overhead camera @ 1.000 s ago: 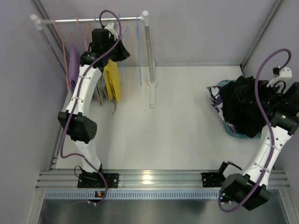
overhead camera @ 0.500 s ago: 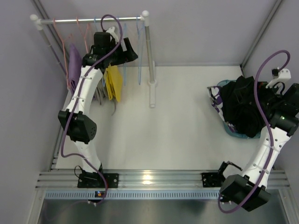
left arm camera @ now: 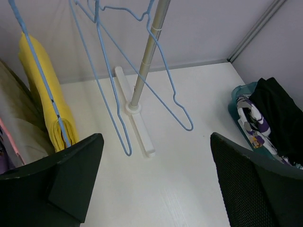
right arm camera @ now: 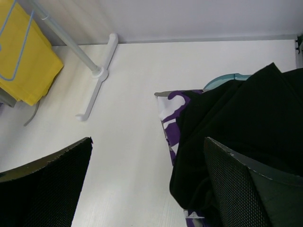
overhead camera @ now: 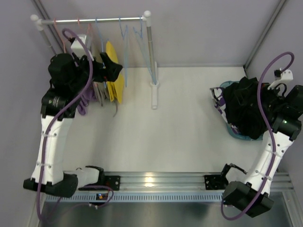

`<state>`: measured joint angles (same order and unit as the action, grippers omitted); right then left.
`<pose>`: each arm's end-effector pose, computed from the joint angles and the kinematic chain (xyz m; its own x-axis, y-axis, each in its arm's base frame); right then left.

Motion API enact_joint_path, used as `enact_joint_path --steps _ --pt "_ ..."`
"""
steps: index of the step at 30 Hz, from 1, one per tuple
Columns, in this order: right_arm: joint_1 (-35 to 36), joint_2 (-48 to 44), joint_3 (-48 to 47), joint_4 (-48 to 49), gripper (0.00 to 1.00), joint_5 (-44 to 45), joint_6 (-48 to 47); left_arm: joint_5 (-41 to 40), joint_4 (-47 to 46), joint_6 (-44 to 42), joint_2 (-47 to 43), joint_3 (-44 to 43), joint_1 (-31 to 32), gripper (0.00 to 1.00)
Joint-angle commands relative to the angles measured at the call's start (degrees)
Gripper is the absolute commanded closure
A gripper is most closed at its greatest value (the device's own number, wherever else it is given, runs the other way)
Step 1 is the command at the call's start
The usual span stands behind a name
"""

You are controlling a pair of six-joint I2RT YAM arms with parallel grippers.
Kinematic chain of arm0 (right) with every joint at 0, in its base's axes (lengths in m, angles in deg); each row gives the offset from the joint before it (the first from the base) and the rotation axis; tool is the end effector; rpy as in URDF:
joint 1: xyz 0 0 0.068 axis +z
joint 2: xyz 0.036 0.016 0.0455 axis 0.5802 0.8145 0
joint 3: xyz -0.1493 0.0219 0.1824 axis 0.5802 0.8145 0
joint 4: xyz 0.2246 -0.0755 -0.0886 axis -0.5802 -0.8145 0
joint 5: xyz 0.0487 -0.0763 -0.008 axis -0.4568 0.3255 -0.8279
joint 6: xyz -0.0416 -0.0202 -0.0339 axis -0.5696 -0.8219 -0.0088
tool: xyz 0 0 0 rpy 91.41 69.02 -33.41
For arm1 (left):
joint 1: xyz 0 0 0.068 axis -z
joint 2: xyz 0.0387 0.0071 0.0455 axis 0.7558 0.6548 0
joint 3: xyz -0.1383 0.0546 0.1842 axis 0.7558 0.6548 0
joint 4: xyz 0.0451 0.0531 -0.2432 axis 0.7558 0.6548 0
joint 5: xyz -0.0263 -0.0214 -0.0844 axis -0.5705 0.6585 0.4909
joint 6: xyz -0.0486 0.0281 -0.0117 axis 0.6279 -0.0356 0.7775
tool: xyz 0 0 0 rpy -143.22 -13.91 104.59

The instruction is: Remove the trousers from the hanger

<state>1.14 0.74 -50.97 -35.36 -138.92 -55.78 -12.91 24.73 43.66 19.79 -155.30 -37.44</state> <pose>0.1792 -0.0847 0.3822 -0.2693 0.1746 -0.9471 -0.2350 0.9418 0.2405 0.2414 -0.0597 0.4805 -0.2516 -0.2018 -0.9466 0.3772 0.8803 -0.2879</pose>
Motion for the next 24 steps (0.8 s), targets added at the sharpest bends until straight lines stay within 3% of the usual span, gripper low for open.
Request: enact_joint_path --steps 1,4,8,12,24 --pt "2.68 -2.07 -0.10 4.51 0.00 -0.37 3.75 2.52 -0.29 -5.33 -5.80 6.93 -0.23 0.01" --pt "9.87 -4.53 2.53 5.48 0.00 4.81 5.60 1.92 4.64 -7.97 -10.20 12.99 -0.23 0.01" --pt "26.89 -8.22 8.33 8.81 0.00 15.17 8.77 -5.97 7.02 -8.33 -19.16 23.73 -0.23 0.01" --pt "39.32 -12.34 13.96 12.94 0.00 26.32 10.09 -7.67 7.20 -9.11 -27.33 31.38 -2.34 0.01" --pt "40.74 -16.75 15.29 13.48 0.00 28.81 7.19 -13.21 7.55 -10.52 -30.69 32.54 -3.22 0.01"
